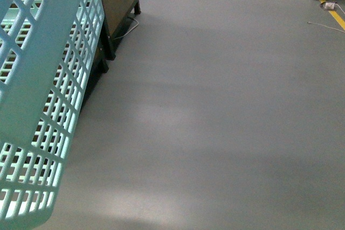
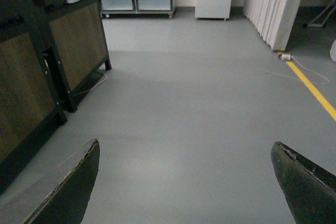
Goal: Pick lemon and mango into basket
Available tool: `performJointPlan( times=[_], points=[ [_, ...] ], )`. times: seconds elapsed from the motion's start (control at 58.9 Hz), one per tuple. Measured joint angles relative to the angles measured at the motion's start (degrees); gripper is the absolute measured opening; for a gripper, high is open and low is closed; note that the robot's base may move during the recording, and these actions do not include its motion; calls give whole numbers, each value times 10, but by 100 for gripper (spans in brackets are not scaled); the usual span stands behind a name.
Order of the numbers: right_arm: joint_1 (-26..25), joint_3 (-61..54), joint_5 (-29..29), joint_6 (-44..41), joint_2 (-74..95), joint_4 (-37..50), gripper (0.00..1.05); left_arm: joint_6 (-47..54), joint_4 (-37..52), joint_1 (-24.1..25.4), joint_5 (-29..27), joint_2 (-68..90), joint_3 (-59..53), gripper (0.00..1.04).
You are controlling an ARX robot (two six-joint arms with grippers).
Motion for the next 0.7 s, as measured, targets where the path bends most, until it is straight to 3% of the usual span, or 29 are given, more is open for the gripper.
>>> performJointPlan(
  times=[0.696],
  points=[
    [0,0,0,0,0,0,96,0,0,0,0,0,0,29]
  ],
)
